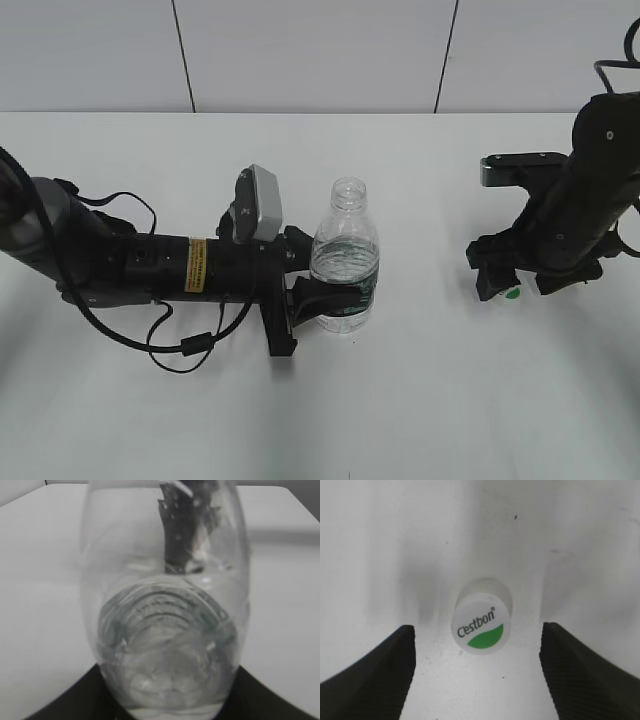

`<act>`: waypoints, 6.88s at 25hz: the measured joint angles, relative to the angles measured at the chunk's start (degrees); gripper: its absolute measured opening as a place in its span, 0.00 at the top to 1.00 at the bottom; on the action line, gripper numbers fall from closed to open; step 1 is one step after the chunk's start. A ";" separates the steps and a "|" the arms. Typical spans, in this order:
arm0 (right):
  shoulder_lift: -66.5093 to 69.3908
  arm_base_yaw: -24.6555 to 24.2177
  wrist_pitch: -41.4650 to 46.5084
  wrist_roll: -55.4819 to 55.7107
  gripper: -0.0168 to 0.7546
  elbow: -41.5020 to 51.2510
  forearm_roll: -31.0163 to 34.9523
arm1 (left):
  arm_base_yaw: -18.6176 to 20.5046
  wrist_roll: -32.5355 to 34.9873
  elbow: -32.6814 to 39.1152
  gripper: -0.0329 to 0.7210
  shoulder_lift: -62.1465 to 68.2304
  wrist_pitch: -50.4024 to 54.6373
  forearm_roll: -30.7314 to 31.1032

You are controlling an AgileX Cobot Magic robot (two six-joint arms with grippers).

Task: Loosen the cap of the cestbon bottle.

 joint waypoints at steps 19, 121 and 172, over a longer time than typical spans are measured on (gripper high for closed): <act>-10.05 0.00 0.33 0.05 0.21 0.04 0.42 | 6.84 -10.55 0.00 0.19 -0.53 3.24 15.00; -55.51 0.00 31.25 2.96 0.22 7.47 -8.12 | 29.90 25.44 16.58 0.26 -80.20 116.48 -67.46; -109.99 -1.94 30.56 2.72 0.22 29.16 -9.47 | 23.27 25.26 25.09 0.26 -128.13 122.21 -70.47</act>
